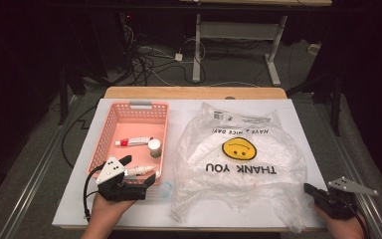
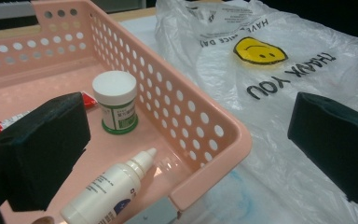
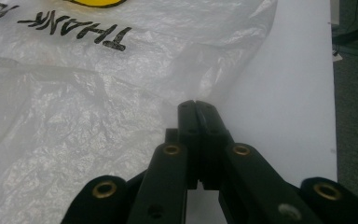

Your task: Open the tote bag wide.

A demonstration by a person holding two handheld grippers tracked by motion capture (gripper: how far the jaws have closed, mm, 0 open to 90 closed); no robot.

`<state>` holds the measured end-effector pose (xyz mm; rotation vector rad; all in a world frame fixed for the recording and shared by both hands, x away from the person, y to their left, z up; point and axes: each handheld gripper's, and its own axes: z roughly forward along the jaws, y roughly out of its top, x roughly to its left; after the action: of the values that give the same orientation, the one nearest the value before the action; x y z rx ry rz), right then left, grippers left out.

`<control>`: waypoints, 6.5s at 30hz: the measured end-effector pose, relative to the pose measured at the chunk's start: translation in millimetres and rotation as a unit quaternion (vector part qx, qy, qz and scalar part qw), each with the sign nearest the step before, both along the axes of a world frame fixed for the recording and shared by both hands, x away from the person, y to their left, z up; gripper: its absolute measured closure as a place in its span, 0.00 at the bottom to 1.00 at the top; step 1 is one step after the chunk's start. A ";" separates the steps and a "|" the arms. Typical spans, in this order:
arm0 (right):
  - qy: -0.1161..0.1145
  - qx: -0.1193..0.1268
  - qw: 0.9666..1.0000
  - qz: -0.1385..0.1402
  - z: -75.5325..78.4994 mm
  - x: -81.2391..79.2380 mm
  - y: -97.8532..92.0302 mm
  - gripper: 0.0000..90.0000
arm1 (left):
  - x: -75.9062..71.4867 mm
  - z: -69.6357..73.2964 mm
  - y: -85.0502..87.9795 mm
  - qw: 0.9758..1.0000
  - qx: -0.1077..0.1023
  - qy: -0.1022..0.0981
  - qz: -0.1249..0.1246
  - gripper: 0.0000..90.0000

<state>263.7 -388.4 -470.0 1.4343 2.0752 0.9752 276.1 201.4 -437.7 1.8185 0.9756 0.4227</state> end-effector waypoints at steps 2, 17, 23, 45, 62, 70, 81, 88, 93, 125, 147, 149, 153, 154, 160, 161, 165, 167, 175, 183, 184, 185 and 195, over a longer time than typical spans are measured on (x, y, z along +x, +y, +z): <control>0.001 0.002 1.000 0.003 -1.4 -8.9 -2.1 1.00 | 0.2 -0.6 -0.3 1.000 0.001 0.000 -0.002 0.00; -0.012 0.042 0.999 0.009 -5.1 -50.0 -17.6 0.78 | -4.2 3.5 4.6 1.000 -0.018 -0.001 0.002 0.00; -0.046 0.040 0.998 0.017 14.1 -29.5 -15.9 0.64 | -2.7 1.9 1.4 1.000 -0.015 0.009 -0.005 0.00; -0.032 0.042 0.998 -0.021 20.9 144.5 1.0 0.27 | -1.6 2.5 3.4 1.000 -0.010 0.001 -0.002 0.00; 0.043 0.006 0.999 0.006 -8.3 190.9 7.0 0.43 | -4.5 4.0 3.6 1.000 -0.028 0.002 -0.003 0.00; 0.054 0.026 0.996 0.069 -8.1 180.2 7.8 0.99 | -4.9 4.0 -0.2 1.000 -0.028 0.001 -0.006 0.00; 0.028 0.040 0.999 0.019 -0.5 182.0 1.2 1.00 | -3.1 5.7 0.9 1.000 -0.005 0.001 -0.014 0.00; -0.017 0.053 0.997 -0.057 11.2 189.4 -11.3 1.00 | -8.1 6.7 2.6 1.000 -0.011 -0.005 -0.022 0.00; -0.037 0.066 0.990 -0.121 16.4 194.0 -26.5 1.00 | -9.2 8.3 0.9 1.000 -0.006 -0.010 -0.028 0.00; -0.023 0.049 0.997 -0.060 3.8 79.6 -23.3 0.69 | -10.9 3.8 17.5 1.000 -0.013 -0.003 -0.012 0.00; -0.063 0.055 0.996 -0.021 6.8 29.9 -19.2 0.42 | -10.6 1.7 11.8 1.000 -0.003 -0.007 -0.023 0.00; -0.063 0.053 0.996 -0.015 7.1 28.9 -17.7 0.39 | -7.4 1.7 10.3 1.000 -0.005 -0.005 -0.023 0.00; -0.076 0.060 0.995 0.000 8.3 26.7 -12.2 0.28 | -4.9 2.2 6.9 1.000 -0.014 0.006 -0.023 0.00; -0.078 0.061 0.995 0.005 8.5 25.6 -10.2 0.24 | -6.4 4.0 5.8 1.000 -0.012 0.003 -0.026 0.00; -0.079 0.061 0.994 0.036 7.1 25.0 3.8 0.11 | -10.9 7.5 4.0 0.999 0.000 -0.013 -0.033 0.00; -0.076 0.062 0.994 0.037 7.3 25.8 5.5 0.09 | -11.4 6.8 4.3 0.999 0.002 -0.011 -0.031 0.00; -0.084 0.057 0.994 0.037 10.0 27.0 13.0 0.00 | -11.1 6.3 5.9 1.000 0.002 -0.006 -0.028 0.00; -0.101 0.042 0.994 0.023 11.2 27.9 16.3 0.00 | -11.0 7.7 5.9 1.000 0.003 -0.011 -0.025 0.00; -0.103 0.039 0.993 0.035 11.8 30.8 26.0 0.00 | -6.5 6.6 4.1 0.999 0.002 0.006 -0.037 0.00; -0.096 0.056 0.992 0.053 13.2 35.1 39.0 0.00 | -6.5 5.0 8.9 0.999 -0.014 0.009 -0.033 0.00; -0.095 0.056 0.992 0.057 13.7 35.9 42.2 0.00 | -7.6 5.9 8.5 0.999 -0.006 0.003 -0.032 0.00; -0.093 0.058 0.992 0.062 14.0 36.8 45.8 0.00 | -7.8 6.2 8.4 1.000 -0.002 0.000 -0.031 0.00; -0.091 0.059 0.990 0.092 17.4 46.3 73.7 0.00 | -7.7 3.2 7.8 1.000 -0.006 0.003 -0.023 0.00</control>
<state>310.0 -314.7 -452.6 1.1735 2.0713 1.2704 268.4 209.2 -434.5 1.8289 0.9365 0.3834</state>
